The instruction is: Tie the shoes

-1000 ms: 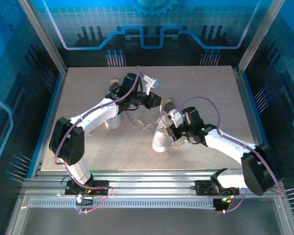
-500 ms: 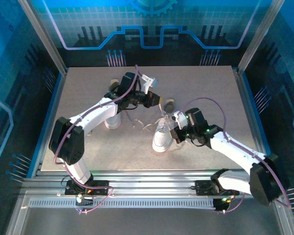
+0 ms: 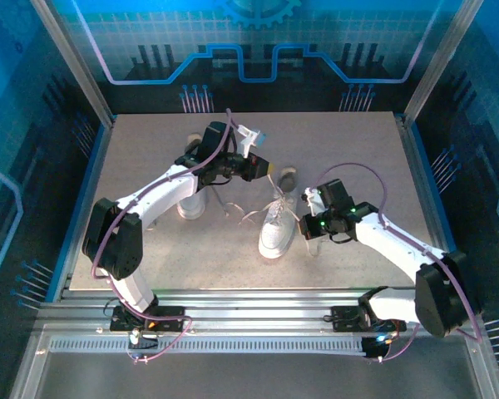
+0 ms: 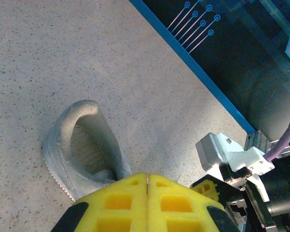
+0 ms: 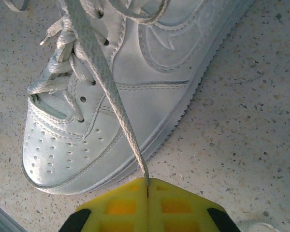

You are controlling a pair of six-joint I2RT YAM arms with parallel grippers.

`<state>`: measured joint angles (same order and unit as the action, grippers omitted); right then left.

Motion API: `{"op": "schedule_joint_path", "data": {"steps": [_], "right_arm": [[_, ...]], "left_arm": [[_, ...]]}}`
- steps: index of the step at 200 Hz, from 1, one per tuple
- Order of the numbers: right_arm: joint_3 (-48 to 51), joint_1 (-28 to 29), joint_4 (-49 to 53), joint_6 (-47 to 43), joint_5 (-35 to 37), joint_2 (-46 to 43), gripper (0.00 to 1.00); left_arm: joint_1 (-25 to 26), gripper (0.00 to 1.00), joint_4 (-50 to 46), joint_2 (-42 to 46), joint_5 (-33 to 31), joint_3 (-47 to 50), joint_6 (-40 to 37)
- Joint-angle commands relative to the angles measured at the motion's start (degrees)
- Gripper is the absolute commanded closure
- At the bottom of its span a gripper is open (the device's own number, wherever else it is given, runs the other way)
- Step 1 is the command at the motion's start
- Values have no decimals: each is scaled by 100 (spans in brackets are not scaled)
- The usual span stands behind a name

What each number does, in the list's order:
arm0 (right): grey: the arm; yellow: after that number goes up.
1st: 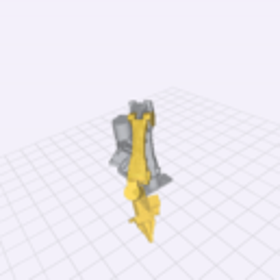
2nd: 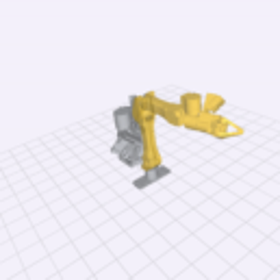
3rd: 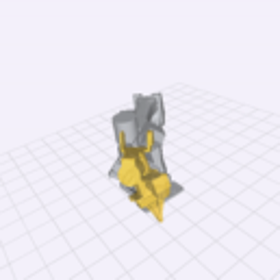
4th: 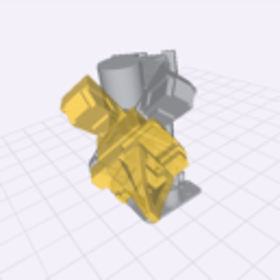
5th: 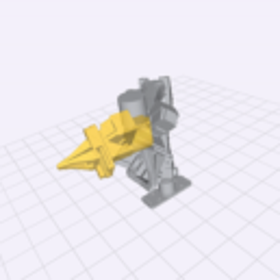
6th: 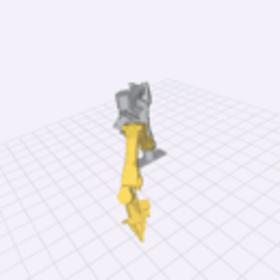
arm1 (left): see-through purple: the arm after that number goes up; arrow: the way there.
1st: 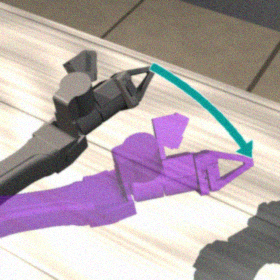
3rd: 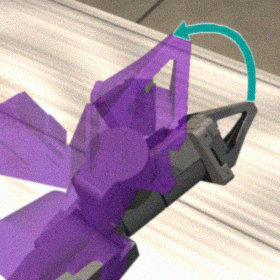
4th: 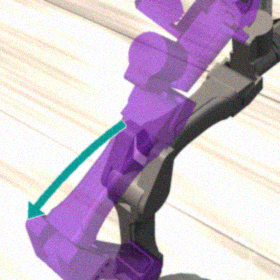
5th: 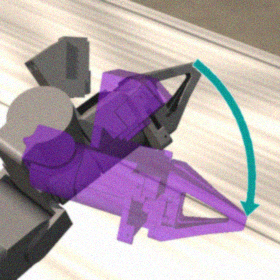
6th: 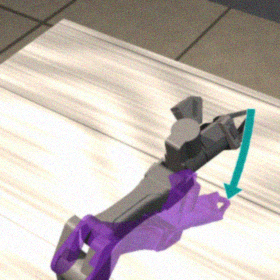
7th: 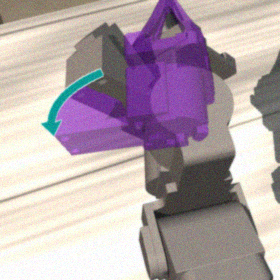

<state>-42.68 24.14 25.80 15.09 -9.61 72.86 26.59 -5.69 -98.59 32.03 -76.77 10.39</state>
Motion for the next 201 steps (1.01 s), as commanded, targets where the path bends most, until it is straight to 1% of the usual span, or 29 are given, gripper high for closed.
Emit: {"op": "schedule_joint_path", "data": {"steps": [1, 27, 82, 92, 107, 122, 134, 169, 181, 201], "right_arm": [[-182, -124, 280, 151, 116, 107, 100], [-170, -154, 286, 135, 12, 125, 100], [-174, -93, -41, 29, -693, 282, 100], [-197, -86, -64, 20, -700, 281, 100], [-277, -82, -58, -17, -644, 281, 100], [-343, -90, -31, -95, -595, 286, 100], [-377, -90, -37, -148, -599, 303, 100], [-473, -96, -58, -252, -748, 425, 100], [-503, -94, -67, -261, -761, 457, 100], [-558, -103, -67, -279, -753, 484, 100]], "left_arm": [[-118, 100, 65, 43, 154, 70, -113], [-171, 100, 110, 57, 161, 158, -104], [-190, 100, 269, 13, 189, 348, -192], [-194, 89, 295, 25, 158, 444, -284], [-228, 84, 401, 109, 94, 686, -418], [-313, 73, 644, 285, 49, 1027, -432], [-400, 67, 892, 487, 43, 1342, -478], [-610, 57, 1426, 1171, -69, 2088, -841], [-629, 56, 1528, 1369, -113, 2262, -1066], [-630, 57, 1742, 1564, 124, 2457, -1576]]}}
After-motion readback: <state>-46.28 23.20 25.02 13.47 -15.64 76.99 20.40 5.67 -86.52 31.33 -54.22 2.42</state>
